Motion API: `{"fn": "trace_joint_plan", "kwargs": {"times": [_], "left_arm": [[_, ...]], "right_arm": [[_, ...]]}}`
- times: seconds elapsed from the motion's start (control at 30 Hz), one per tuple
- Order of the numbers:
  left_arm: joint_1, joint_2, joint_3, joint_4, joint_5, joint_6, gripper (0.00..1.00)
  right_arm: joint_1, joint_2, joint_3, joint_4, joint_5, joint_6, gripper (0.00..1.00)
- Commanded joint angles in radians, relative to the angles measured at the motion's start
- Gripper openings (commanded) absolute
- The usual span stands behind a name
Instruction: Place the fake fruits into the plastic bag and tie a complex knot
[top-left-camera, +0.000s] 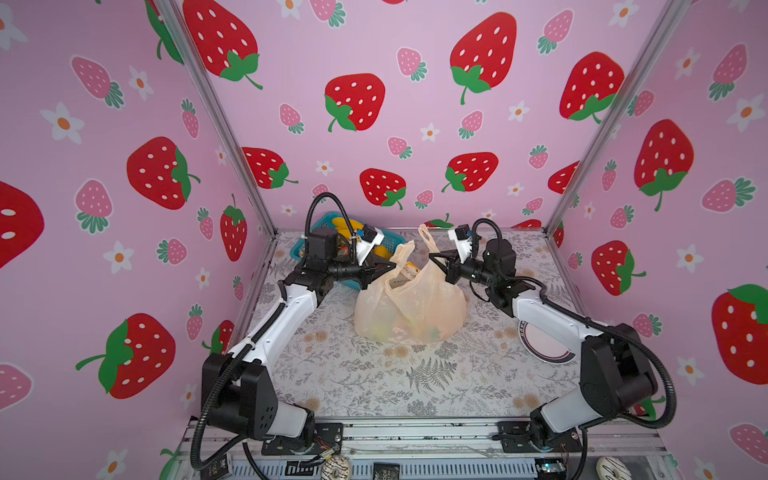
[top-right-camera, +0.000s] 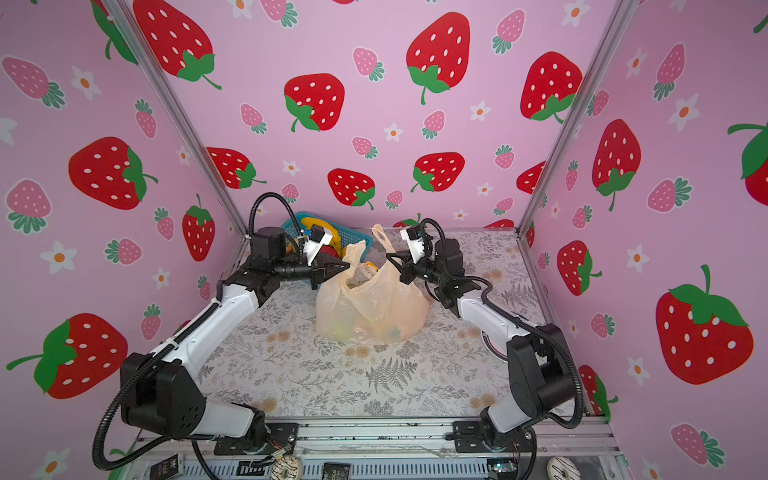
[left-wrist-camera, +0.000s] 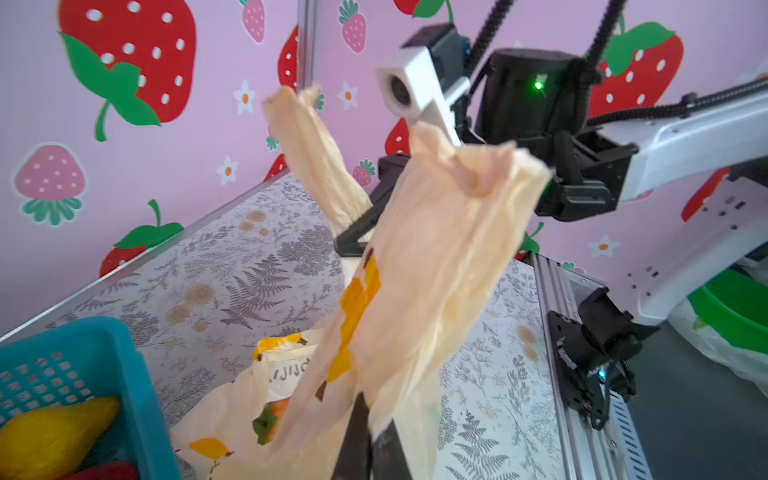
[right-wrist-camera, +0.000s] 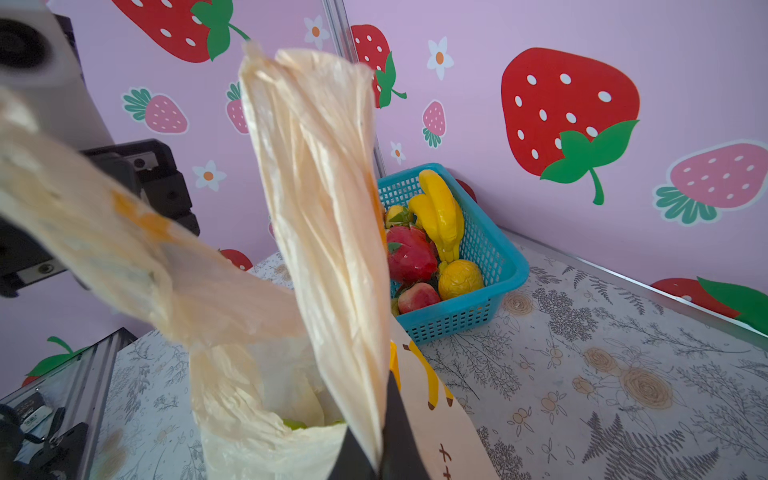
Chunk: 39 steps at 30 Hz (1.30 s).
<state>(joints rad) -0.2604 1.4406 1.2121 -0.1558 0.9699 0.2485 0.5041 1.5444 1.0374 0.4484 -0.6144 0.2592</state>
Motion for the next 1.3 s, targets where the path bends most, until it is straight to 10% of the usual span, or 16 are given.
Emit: {"fn": "trace_joint_plan", "kwargs": {"times": [0.0,0.57,1.27], "left_arm": [[-0.046,0.028,0.098,-0.205,-0.016,0.208,0.0],[-0.146,0.211,0.406,-0.524,-0.246,0.357,0.0],[-0.157,0.218,0.442,-0.521,-0.228,0.333,0.0]], "right_arm": [[-0.006,0.018,0.036,-0.019,-0.077,-0.029,0.0],[-0.006,0.025,0.001,0.023,-0.318,-0.188,0.12],[-0.007,-0.013,-0.033,-0.063,-0.278,-0.346,0.42]]}}
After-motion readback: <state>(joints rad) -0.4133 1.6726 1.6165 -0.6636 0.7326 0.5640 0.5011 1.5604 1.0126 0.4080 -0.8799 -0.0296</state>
